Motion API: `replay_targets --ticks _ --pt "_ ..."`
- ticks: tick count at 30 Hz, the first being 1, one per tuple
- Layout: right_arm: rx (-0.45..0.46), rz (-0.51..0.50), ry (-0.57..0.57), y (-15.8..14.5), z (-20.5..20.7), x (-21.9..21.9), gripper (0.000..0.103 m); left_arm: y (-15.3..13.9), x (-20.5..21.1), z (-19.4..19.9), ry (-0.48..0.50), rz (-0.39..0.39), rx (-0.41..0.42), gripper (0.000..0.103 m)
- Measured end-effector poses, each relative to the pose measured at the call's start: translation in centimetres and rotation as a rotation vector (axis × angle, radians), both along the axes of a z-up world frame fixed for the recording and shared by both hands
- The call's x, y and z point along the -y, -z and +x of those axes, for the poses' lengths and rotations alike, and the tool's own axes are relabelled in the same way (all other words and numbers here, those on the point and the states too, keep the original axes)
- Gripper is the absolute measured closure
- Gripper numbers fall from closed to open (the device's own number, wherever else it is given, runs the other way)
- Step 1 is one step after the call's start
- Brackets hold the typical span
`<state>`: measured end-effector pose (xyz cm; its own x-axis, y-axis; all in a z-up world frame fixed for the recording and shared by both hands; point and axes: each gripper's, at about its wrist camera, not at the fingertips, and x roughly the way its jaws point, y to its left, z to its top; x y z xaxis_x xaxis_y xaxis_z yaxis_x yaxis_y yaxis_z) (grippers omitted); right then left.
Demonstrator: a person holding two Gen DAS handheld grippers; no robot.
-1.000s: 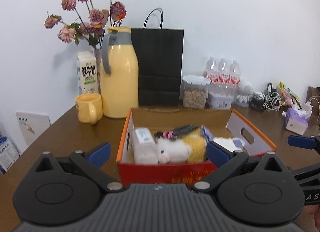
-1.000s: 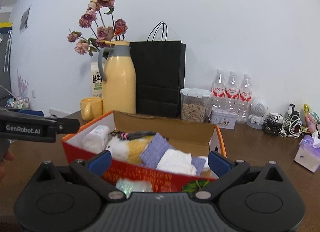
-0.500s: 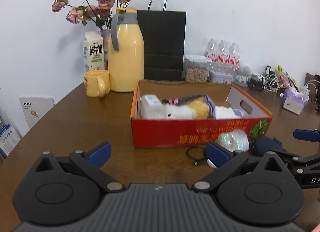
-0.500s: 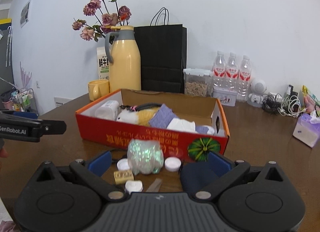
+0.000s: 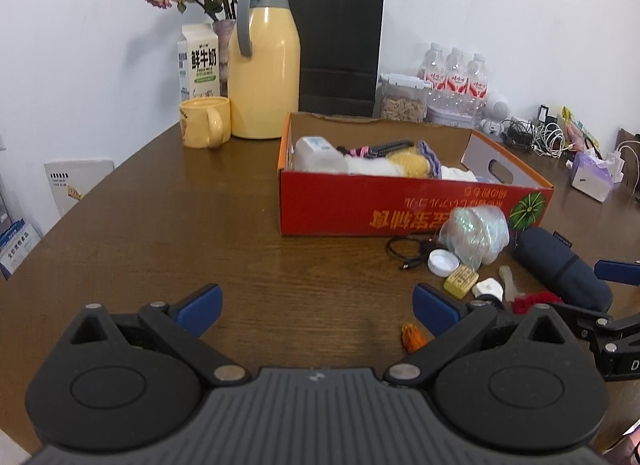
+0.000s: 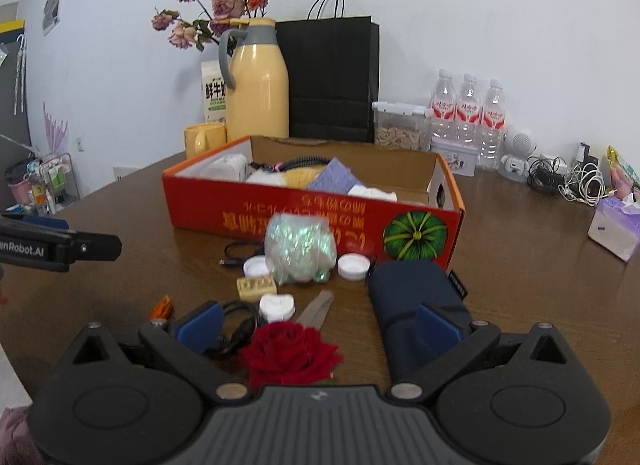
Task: Organize objects
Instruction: 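Move both tools back over the remaining items, then grasp the red rose with the right tool while the left tool grasps the small orange item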
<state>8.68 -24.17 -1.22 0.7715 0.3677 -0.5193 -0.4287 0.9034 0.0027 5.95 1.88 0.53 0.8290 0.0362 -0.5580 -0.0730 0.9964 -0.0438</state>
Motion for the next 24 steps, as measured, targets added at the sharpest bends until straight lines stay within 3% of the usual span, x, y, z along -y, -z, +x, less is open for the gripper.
replay_targets --ticks 2,7,14,16,24 --pt "-0.012 0.005 -0.015 0.4 -0.2 0.0 0.004 0.3 -0.1 -0.1 -0.001 -0.004 -0.006 0.000" --pt "-0.046 0.015 -0.045 1.2 -0.2 -0.2 0.035 0.7 -0.1 -0.1 0.004 -0.013 -0.021 0.000" --pt "-0.069 0.041 -0.073 1.8 0.1 -0.3 0.060 0.8 0.1 0.1 0.015 -0.015 -0.028 0.000" --pt "-0.065 0.049 -0.080 1.7 0.0 -0.3 0.073 0.9 0.2 0.2 0.017 -0.016 -0.030 0.000" --pt "-0.051 0.063 -0.088 1.4 -0.4 0.0 0.080 1.4 0.9 0.7 0.033 -0.021 -0.047 0.000"
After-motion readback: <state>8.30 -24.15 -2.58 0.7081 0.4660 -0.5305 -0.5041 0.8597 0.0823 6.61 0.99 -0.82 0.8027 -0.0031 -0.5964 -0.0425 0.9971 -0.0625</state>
